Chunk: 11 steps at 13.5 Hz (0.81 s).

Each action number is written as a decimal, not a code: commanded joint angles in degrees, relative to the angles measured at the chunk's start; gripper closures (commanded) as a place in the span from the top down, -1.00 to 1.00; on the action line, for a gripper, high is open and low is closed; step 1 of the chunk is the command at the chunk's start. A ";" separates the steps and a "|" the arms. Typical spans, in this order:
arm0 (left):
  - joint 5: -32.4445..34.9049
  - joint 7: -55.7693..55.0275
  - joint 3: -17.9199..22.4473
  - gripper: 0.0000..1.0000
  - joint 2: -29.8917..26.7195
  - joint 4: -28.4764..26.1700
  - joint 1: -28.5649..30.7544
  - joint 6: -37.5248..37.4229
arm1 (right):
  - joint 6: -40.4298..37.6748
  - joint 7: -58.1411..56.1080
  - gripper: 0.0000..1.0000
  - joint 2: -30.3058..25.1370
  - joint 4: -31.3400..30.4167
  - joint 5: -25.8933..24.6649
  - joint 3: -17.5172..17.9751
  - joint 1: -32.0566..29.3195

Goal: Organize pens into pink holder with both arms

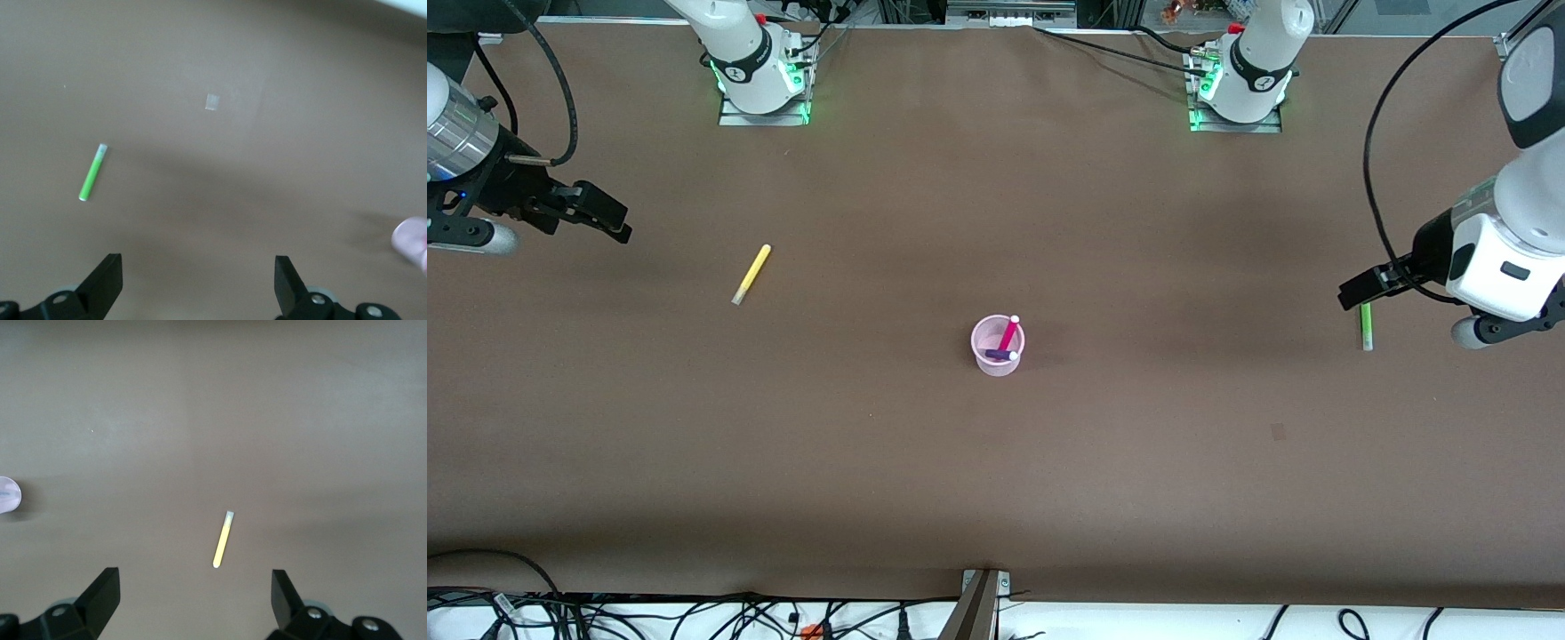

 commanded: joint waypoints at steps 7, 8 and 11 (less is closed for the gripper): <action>-1.36 19.90 -0.99 1.00 -10.02 -17.05 4.55 7.78 | 5.22 0.05 1.00 0.49 0.80 1.00 1.16 1.43; -1.36 19.81 -0.99 1.00 -9.94 -16.79 4.55 7.69 | 5.31 0.05 1.00 0.49 0.71 1.08 1.16 1.43; -1.36 19.90 -0.90 1.00 -9.76 -16.26 4.55 7.87 | 4.96 -0.12 1.00 0.49 0.71 1.08 1.07 1.43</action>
